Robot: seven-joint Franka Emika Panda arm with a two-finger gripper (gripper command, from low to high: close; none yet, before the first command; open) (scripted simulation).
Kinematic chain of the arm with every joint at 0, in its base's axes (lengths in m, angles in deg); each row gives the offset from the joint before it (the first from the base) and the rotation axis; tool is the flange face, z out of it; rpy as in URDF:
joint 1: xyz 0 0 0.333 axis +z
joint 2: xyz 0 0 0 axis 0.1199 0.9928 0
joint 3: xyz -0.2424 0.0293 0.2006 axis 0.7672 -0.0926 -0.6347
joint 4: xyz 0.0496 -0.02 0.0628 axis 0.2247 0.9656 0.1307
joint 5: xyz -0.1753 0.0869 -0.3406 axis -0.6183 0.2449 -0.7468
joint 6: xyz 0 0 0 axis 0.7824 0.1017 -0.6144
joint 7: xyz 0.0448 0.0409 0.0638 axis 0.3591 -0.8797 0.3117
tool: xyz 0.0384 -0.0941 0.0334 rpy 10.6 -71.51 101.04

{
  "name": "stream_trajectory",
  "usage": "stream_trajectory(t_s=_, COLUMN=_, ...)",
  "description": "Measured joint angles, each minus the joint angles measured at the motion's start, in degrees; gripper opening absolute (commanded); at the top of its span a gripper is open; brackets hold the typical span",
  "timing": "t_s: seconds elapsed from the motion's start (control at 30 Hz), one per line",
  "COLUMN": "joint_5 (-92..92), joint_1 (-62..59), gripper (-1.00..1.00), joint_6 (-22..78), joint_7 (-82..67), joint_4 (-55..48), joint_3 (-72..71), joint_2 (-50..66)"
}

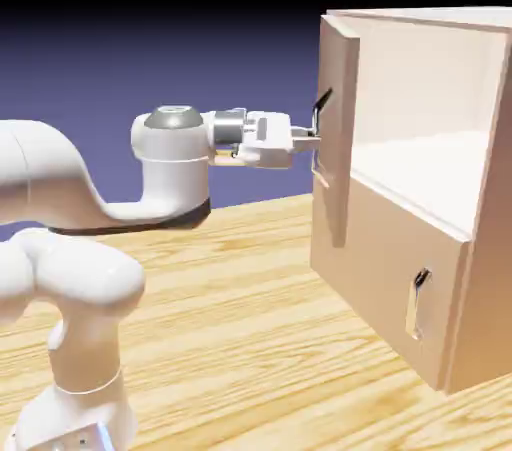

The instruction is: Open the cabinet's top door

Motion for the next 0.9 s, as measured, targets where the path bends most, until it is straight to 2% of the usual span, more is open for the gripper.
stream_trajectory(t_s=0.23, joint_5=15.28, joint_1=1.52, gripper=-1.0, joint_6=10.94, joint_7=-0.11, joint_4=3.06, joint_3=-14.53, joint_2=-1.63)
stream_trajectory(t_s=0.47, joint_5=30.58, joint_1=4.39, gripper=-1.0, joint_6=22.09, joint_7=1.88, joint_4=1.94, joint_3=-29.06, joint_2=1.94)
stream_trajectory(t_s=0.7, joint_5=45.8, joint_1=5.0, gripper=-1.0, joint_6=34.02, joint_7=5.99, joint_4=-4.08, joint_3=-43.59, joint_2=11.39)
stream_trajectory(t_s=0.9, joint_5=57.2, joint_1=1.28, gripper=-1.0, joint_6=45.39, joint_7=10.78, joint_4=-13.89, joint_3=-55.77, joint_2=23.27)
